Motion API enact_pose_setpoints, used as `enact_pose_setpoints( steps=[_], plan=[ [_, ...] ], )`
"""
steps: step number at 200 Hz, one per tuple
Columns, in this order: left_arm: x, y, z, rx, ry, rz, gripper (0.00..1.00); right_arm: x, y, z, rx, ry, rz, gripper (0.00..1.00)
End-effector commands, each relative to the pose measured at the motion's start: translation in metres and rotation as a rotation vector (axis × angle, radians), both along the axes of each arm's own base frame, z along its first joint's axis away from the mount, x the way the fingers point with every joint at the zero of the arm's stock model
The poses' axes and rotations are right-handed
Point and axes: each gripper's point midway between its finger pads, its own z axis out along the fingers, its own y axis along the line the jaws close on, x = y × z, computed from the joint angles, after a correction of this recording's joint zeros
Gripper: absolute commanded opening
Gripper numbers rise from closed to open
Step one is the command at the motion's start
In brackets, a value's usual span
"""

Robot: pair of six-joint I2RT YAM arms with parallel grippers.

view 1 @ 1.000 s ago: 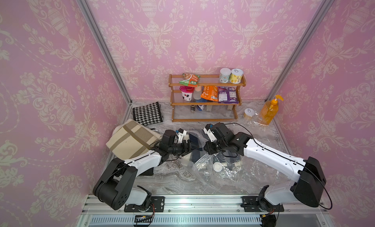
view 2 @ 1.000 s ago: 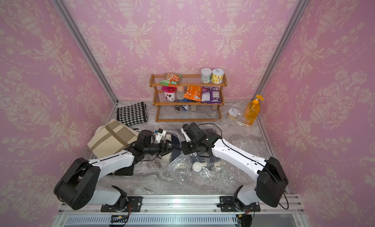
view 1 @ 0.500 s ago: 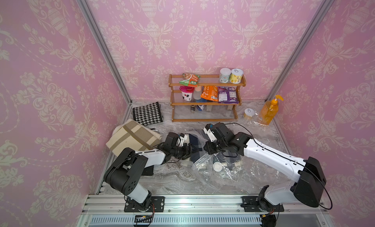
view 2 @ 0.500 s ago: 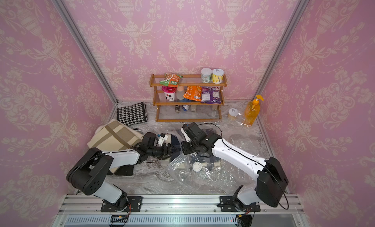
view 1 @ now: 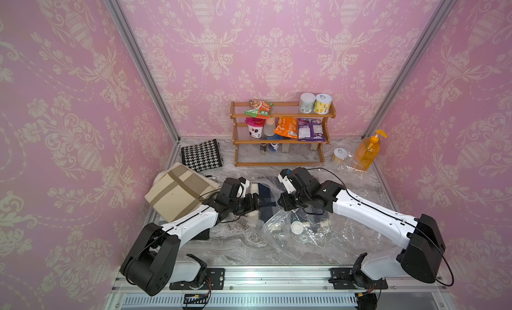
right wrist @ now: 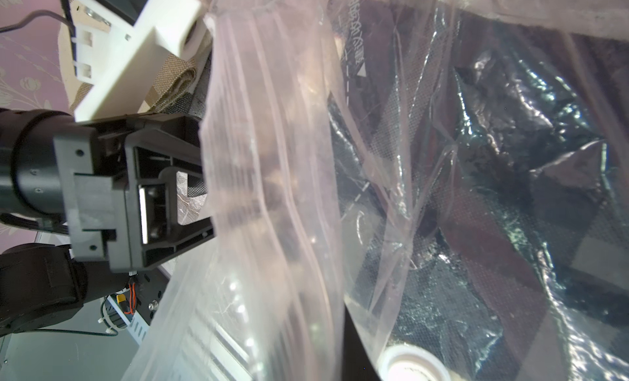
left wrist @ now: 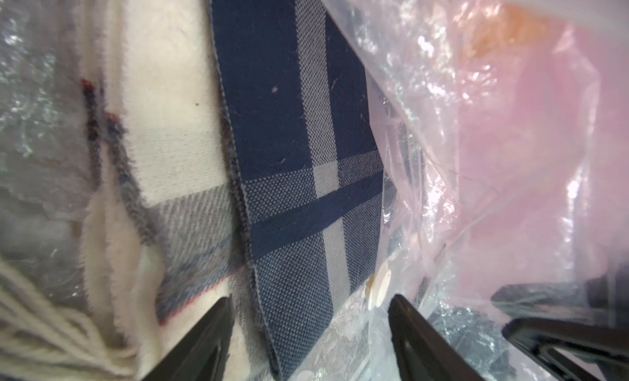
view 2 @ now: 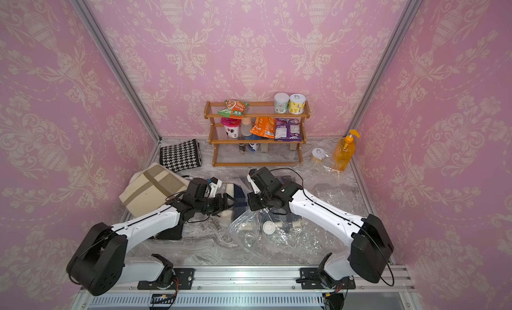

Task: Take the scarf out of the vacuum bag
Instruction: Take out the scarf from the vacuum bag.

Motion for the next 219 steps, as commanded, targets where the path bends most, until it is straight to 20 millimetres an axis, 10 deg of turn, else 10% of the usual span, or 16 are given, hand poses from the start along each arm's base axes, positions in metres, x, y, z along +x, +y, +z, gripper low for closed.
enact_pose_setpoints(
  steps=[1, 76, 152, 219],
  plan=[
    [0.007, -0.002, -0.004, 0.034, -0.005, -0.006, 0.75, -0.001, -0.001, 0.011, 0.019, -0.030, -0.005, 0.17],
    [0.024, -0.021, -0.011, -0.033, 0.021, -0.019, 0.74, -0.001, -0.003, 0.011, 0.014, -0.032, -0.008, 0.18],
    [-0.003, -0.020, 0.004, -0.055, 0.063, -0.071, 0.77, -0.001, -0.003, 0.010, 0.008, -0.031, -0.005, 0.18],
    [-0.019, -0.018, -0.029, 0.033, 0.157, -0.076, 0.76, 0.000, -0.002, 0.011, 0.010, -0.031, -0.006, 0.18]
  ],
)
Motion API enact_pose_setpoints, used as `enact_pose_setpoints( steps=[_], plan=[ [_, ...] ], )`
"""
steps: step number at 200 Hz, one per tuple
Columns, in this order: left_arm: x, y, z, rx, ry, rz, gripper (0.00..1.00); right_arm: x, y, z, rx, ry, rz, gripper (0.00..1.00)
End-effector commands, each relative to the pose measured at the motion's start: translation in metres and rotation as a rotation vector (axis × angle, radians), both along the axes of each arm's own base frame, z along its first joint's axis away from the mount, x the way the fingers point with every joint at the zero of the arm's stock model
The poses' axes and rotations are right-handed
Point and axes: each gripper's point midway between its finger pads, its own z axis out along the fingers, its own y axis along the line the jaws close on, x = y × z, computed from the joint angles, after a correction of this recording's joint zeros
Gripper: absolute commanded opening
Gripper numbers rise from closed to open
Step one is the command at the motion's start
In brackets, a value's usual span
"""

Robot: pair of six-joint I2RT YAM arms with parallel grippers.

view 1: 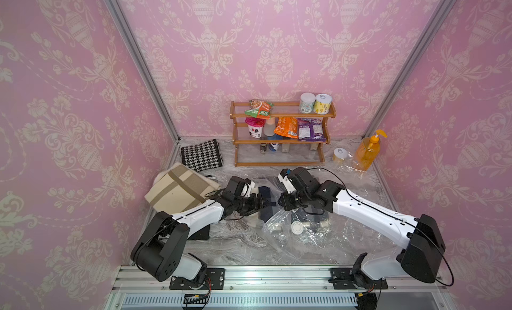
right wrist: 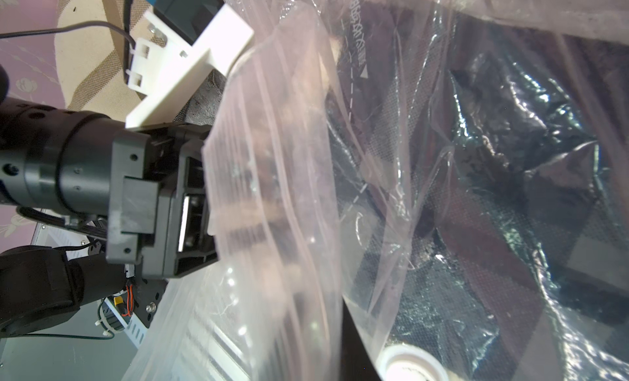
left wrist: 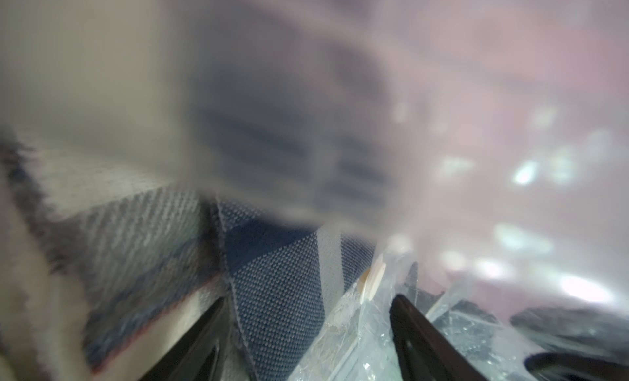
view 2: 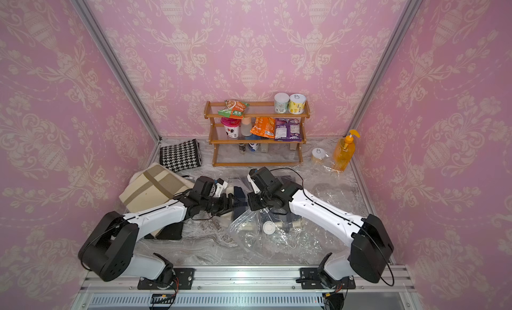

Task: Take the scarf out of the vacuum bag
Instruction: Take out the scarf from the vacuum bag.

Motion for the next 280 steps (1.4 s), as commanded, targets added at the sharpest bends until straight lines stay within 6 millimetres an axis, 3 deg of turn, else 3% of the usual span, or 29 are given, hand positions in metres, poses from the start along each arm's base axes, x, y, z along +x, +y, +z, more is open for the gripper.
enact_pose_setpoints(
  steps=[1, 86, 115, 141, 149, 182, 244, 249, 276, 280],
  plan=[
    [-0.011, 0.002, -0.014, 0.054, 0.037, -0.017, 0.76, -0.001, -0.001, 0.011, 0.015, -0.027, -0.001, 0.18],
    [-0.014, -0.021, -0.022, 0.043, 0.055, -0.059, 0.72, -0.001, -0.001, 0.014, 0.017, -0.031, -0.002, 0.18],
    [-0.013, -0.029, -0.002, 0.006, 0.017, -0.062, 0.63, 0.000, -0.001, 0.016, 0.014, -0.036, -0.001, 0.18],
    [-0.015, -0.030, 0.015, -0.023, -0.007, -0.063, 0.62, -0.001, -0.001, 0.014, 0.012, -0.034, 0.002, 0.18],
    [-0.009, -0.035, 0.033, -0.049, -0.042, -0.063, 0.62, -0.001, -0.002, 0.014, 0.013, -0.034, 0.000, 0.18],
    [-0.008, -0.034, 0.049, -0.073, -0.084, -0.054, 0.63, -0.001, -0.001, 0.013, 0.016, -0.032, -0.002, 0.18],
    [-0.005, -0.034, 0.025, -0.046, -0.044, -0.041, 0.61, 0.001, -0.001, 0.018, 0.009, -0.042, 0.001, 0.18],
    [-0.011, -0.030, 0.014, -0.028, -0.022, -0.040, 0.61, 0.001, -0.002, 0.017, 0.005, -0.042, 0.001, 0.18],
    [-0.015, -0.024, 0.009, -0.002, -0.018, -0.034, 0.61, 0.000, -0.004, 0.015, -0.008, -0.039, 0.003, 0.18],
    [-0.015, -0.023, 0.009, 0.002, -0.020, -0.032, 0.62, 0.004, 0.000, 0.029, 0.015, -0.062, 0.003, 0.18]
  ],
)
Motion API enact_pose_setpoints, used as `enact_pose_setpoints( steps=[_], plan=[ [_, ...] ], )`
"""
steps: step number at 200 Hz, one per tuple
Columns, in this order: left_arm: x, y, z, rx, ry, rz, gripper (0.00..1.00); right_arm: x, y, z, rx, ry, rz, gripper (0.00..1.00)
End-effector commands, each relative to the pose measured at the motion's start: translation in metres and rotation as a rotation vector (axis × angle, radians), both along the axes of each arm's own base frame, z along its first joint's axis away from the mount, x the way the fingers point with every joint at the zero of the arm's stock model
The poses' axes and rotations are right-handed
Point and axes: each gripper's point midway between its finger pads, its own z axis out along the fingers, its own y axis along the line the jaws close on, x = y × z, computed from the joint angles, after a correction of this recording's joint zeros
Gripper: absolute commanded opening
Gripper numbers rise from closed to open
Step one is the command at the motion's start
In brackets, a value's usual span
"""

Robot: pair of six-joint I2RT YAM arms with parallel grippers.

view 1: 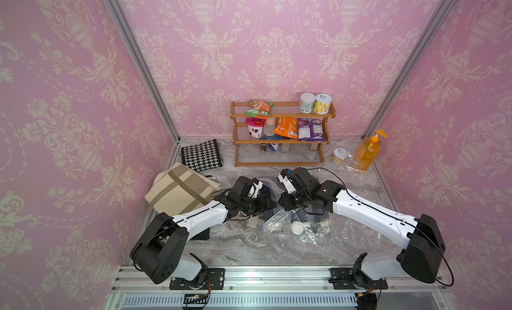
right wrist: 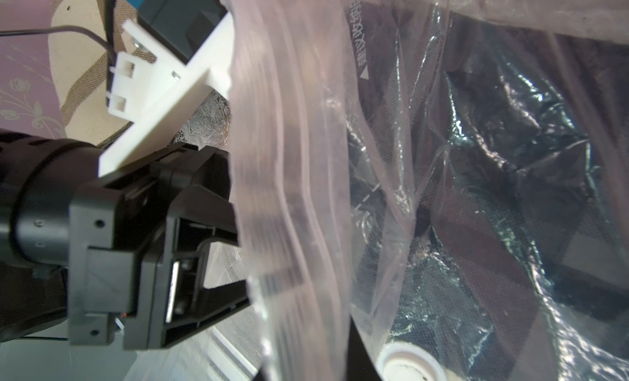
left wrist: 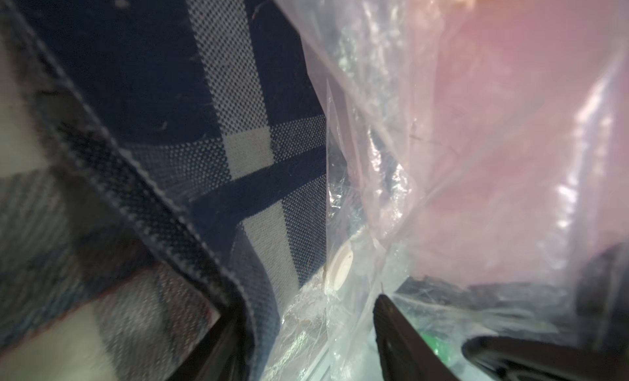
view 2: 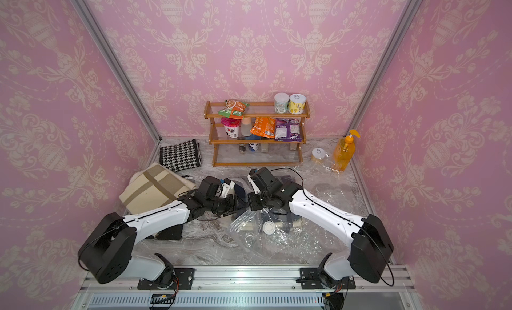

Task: Take the scarf out of the vacuum bag
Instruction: Take out the scarf from the vacuum bag.

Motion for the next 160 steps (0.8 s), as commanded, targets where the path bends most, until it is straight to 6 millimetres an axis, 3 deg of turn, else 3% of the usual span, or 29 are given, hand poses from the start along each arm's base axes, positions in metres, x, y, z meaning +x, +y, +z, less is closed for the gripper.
enact_pose_setpoints(
  steps=[1, 15, 32, 56, 160],
  plan=[
    [-0.004, 0.006, -0.010, 0.040, 0.008, 0.016, 0.62, 0.004, 0.002, 0.030, 0.025, -0.063, 0.009, 0.18],
    [-0.005, 0.013, -0.008, 0.072, -0.011, 0.028, 0.66, 0.005, 0.002, 0.032, 0.026, -0.067, 0.008, 0.18],
    [-0.007, 0.023, 0.000, 0.107, -0.049, 0.046, 0.81, 0.005, 0.002, 0.032, 0.023, -0.068, 0.007, 0.18],
    [-0.008, 0.035, 0.006, 0.170, -0.071, 0.059, 0.88, 0.004, 0.002, 0.031, 0.021, -0.067, 0.010, 0.18],
    [-0.002, 0.021, -0.026, 0.138, 0.003, 0.054, 0.86, 0.004, -0.002, 0.032, 0.009, -0.075, 0.002, 0.18]
  ],
)
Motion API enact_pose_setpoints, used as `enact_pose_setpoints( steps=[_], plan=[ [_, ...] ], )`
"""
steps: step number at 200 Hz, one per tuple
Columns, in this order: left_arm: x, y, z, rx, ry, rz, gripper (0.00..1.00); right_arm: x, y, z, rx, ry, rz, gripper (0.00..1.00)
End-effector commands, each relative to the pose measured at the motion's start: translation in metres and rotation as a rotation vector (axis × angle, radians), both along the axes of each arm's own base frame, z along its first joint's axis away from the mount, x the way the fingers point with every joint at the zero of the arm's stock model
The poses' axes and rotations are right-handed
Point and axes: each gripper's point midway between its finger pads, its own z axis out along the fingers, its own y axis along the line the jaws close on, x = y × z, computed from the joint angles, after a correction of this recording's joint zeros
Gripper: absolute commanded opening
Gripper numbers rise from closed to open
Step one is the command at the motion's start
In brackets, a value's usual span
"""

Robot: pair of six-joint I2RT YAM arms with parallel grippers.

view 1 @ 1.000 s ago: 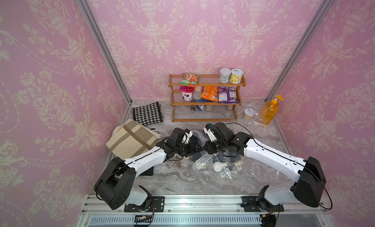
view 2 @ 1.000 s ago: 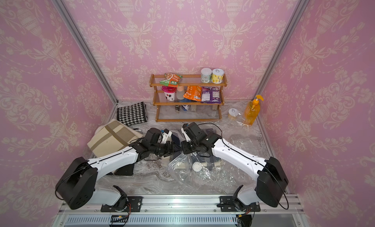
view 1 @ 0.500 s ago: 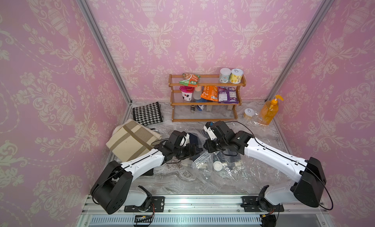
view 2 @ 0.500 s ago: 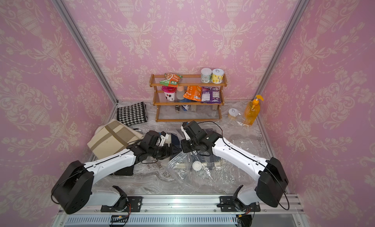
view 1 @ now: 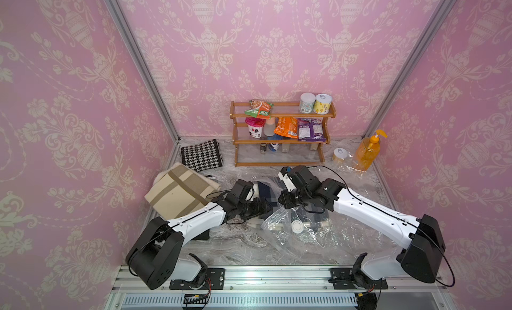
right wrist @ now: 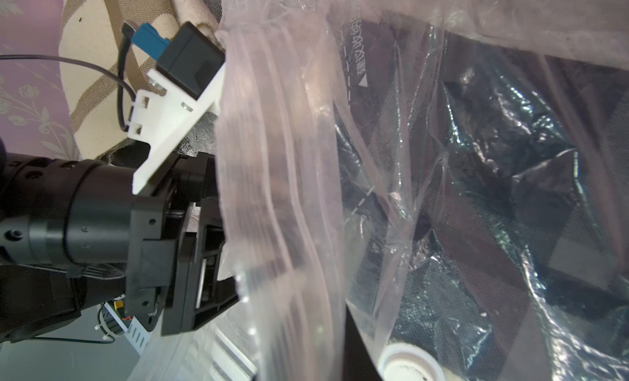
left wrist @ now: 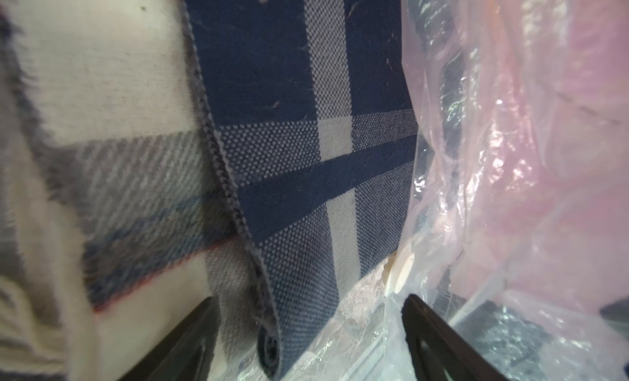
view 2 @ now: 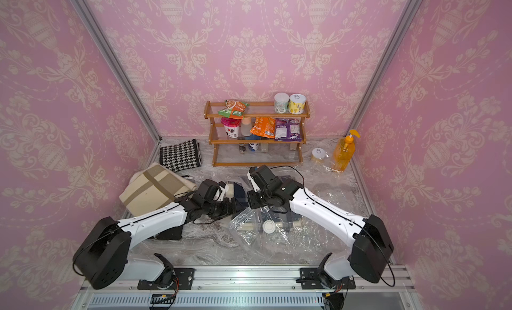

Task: Take the scarf out of the vacuum bag
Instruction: Take out the scarf from the vacuum bag.

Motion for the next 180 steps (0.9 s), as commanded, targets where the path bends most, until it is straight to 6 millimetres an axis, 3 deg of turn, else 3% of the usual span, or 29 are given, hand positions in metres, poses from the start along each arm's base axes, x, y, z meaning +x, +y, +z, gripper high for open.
enact_pose_setpoints(
  steps=[1, 38, 78, 137, 143, 150, 180],
  plan=[
    [0.001, -0.005, -0.005, -0.017, 0.004, -0.004, 0.86, 0.000, -0.003, 0.021, 0.009, -0.056, 0.006, 0.18],
    [0.003, -0.017, -0.005, -0.067, 0.014, -0.019, 0.71, 0.000, -0.003, 0.019, 0.011, -0.052, 0.005, 0.18],
    [-0.002, -0.018, -0.017, -0.053, 0.051, -0.031, 0.64, 0.000, -0.003, 0.020, 0.010, -0.054, 0.004, 0.18],
    [-0.003, -0.023, -0.006, -0.082, 0.029, -0.043, 0.27, 0.001, -0.002, 0.019, 0.012, -0.054, 0.003, 0.18],
    [-0.003, -0.024, -0.005, -0.084, 0.026, -0.047, 0.20, 0.001, -0.002, 0.019, 0.014, -0.054, 0.004, 0.18],
    [-0.002, -0.026, -0.001, -0.089, 0.019, -0.053, 0.00, 0.001, -0.001, 0.020, 0.016, -0.056, 0.005, 0.18],
    [0.001, -0.029, 0.010, -0.101, -0.006, -0.060, 0.00, 0.002, -0.001, 0.024, 0.021, -0.063, 0.002, 0.18]
  ],
)
